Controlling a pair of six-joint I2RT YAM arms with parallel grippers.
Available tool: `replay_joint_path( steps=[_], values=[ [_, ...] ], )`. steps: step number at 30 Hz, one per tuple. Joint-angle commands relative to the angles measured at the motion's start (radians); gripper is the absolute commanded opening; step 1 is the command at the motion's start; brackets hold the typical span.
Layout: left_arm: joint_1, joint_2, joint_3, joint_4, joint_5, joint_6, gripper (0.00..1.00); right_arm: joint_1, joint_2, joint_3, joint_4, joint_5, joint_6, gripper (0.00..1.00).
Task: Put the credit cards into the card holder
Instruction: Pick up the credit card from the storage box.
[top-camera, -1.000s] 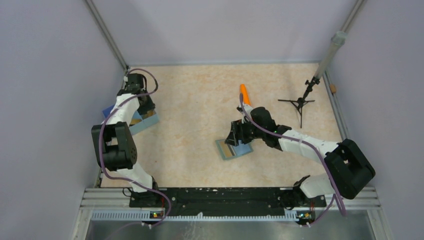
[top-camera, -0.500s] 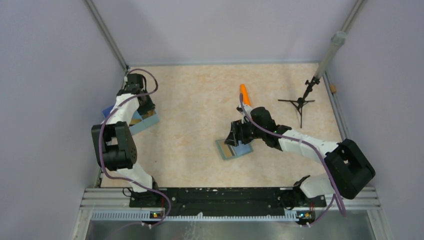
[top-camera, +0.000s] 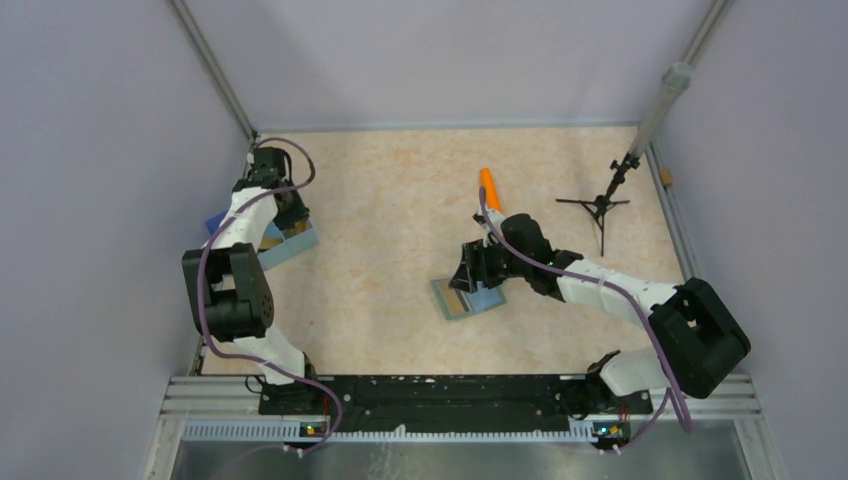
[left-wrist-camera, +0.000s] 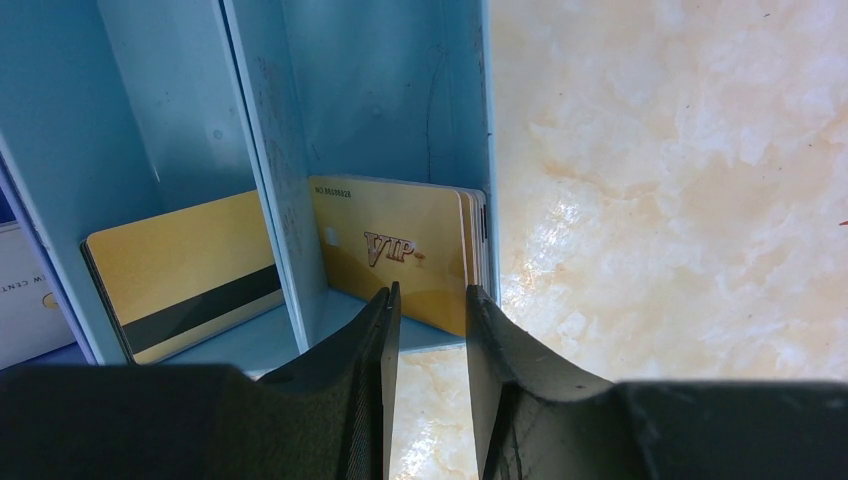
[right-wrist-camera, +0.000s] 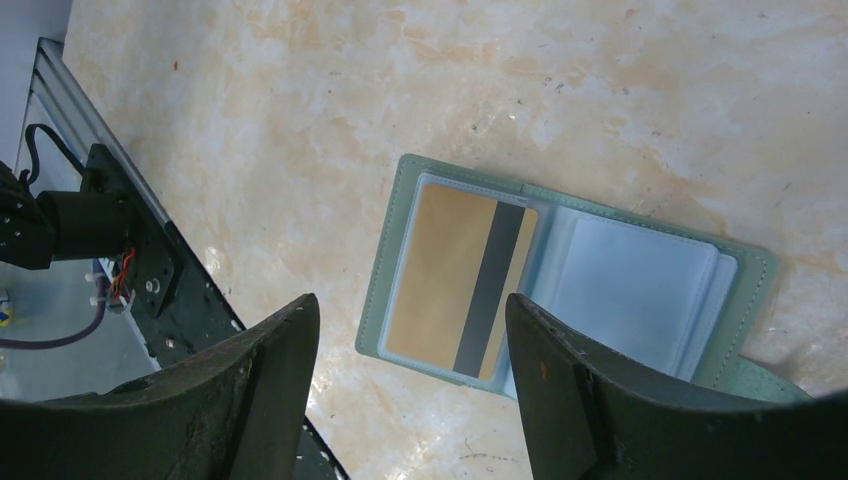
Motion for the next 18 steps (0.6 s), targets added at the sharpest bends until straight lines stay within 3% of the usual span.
replay_joint_path(
  steps=[1,18],
  values=[
    [0.018,-0.012,0.004,-0.016,-0.043,-0.001,0.34,-0.012,-0.001,0.006,0.047,-0.013,0.003,0.67],
    [0.028,-0.065,-0.034,-0.050,-0.103,-0.007,0.34,-0.012,0.001,0.007,0.047,-0.010,0.006,0.67]
  ],
)
